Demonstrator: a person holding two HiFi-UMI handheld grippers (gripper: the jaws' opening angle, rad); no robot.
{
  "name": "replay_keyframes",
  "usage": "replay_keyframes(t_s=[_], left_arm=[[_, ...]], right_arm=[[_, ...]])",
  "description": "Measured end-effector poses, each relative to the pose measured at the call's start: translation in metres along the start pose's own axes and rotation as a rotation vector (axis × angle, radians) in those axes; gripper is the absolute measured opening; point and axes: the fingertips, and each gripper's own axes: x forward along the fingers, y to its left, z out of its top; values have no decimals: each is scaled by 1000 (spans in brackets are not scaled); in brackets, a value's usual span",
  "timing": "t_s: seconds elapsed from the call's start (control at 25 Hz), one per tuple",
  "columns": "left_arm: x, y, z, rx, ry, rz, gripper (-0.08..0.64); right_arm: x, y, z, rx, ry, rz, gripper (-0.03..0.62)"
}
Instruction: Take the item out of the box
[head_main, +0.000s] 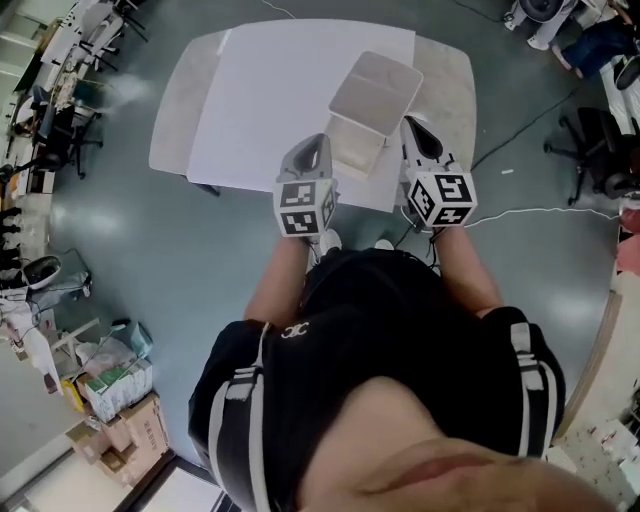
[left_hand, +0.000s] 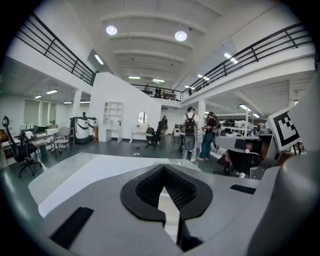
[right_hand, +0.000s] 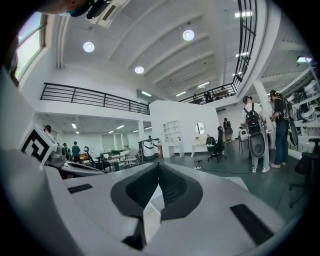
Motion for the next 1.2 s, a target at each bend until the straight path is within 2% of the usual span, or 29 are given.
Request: replay_keyframes(t_s=[0.12,0.24,0.32,0.44,0.56,0.64,0.76,1.04,1.2], left_arm=[[12,1,-6,59,37,-64,9],[24,-4,-14,165,85,-146,10],[31,-10,-26,265,147,-224,10],[39,-18,-53,468,270,-343,9],[48,-25,-76,636,345,-448,9],[55,-27,-88,706,387,-514,10],[66,-31,-106,792,442,-607,114],[86,-32,-142,1005,563,-793,144],[94,-30,-160,1132,601,-900,147]], right_arm=[[-1,-5,-1,-4,-1,-43,12],[-5,-13,-2,-1,-1,-83,13],[-8,-16,-3,1,-1,-109,13],[-12,-22,-8,7,0,-147,12],[-19,-29,-11,13,2,-185,12],[-24,-34,-12,16,3,-211,12],[-33,-44,-14,24,5,-254,12],[-54,-57,-21,44,11,-360,13],[-64,-60,-23,46,16,-410,12]])
